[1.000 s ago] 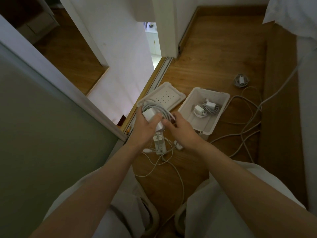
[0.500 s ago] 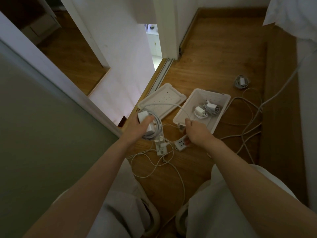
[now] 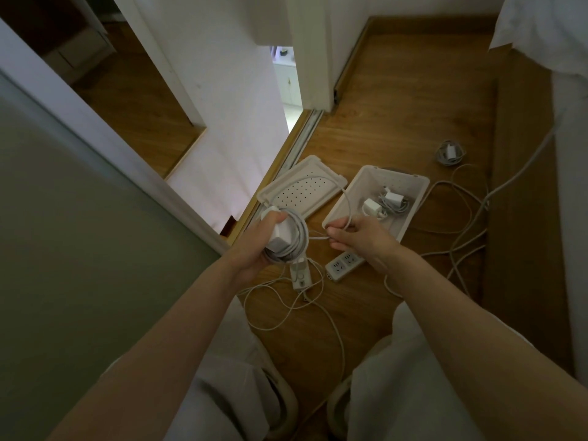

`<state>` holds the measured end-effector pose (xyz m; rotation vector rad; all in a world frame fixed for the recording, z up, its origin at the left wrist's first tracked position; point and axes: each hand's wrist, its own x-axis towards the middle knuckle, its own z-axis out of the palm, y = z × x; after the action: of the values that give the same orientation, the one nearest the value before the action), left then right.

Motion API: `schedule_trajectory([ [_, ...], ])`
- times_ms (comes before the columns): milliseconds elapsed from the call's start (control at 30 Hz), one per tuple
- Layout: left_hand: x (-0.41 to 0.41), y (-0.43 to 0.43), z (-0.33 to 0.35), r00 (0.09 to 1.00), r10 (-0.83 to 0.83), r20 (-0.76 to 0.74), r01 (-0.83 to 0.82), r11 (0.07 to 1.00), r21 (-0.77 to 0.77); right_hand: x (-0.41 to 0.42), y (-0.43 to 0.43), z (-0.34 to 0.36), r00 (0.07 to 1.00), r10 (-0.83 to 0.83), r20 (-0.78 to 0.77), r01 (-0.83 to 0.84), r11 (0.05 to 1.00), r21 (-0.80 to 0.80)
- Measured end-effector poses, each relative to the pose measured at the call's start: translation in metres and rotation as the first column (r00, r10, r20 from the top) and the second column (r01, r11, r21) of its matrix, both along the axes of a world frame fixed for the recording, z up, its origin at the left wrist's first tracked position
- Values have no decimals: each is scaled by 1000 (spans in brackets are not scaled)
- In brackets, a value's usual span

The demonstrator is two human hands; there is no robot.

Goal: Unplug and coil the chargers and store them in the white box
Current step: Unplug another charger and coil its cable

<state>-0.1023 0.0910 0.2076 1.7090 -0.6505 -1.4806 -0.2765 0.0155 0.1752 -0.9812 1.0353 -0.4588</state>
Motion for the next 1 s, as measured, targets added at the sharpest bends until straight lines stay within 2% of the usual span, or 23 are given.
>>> schedule_trajectory([
  [67, 1, -1, 1, 1000, 8, -13, -8, 1000, -22, 1, 0, -1, 1000, 3, -11, -3, 1000, -7],
  [200, 2, -3, 2, 1000, 6, 27, -5, 999, -33, 1, -4, -3, 979, -205, 2, 204, 978, 38],
  [267, 2, -2, 1, 1000, -3, 17, 3, 1000, -22, 1, -5, -3, 972, -235, 4, 235, 970, 56],
  [467, 0, -3, 3, 996, -11, -89, 6, 998, -60, 1, -1, 2, 984, -179, 3, 178, 978, 109],
  [567, 1, -3, 4, 984, 25, -175, -44, 993, -106, 4, 0, 3, 983, -181, 12, 177, 974, 138],
  [733, -3, -4, 6, 985, -1, -172, -30, 984, -173, 8, 2, 8, 972, -218, 92, 194, 957, 216],
  [900, -7, -5, 4, 988, -25, -153, -1, 986, -166, 6, 5, 7, 986, -160, 54, 149, 973, 176],
  [1000, -7, -5, 3, 990, -33, -138, 11, 988, -153, 6, 6, 7, 996, -90, -20, 91, 993, 79],
])
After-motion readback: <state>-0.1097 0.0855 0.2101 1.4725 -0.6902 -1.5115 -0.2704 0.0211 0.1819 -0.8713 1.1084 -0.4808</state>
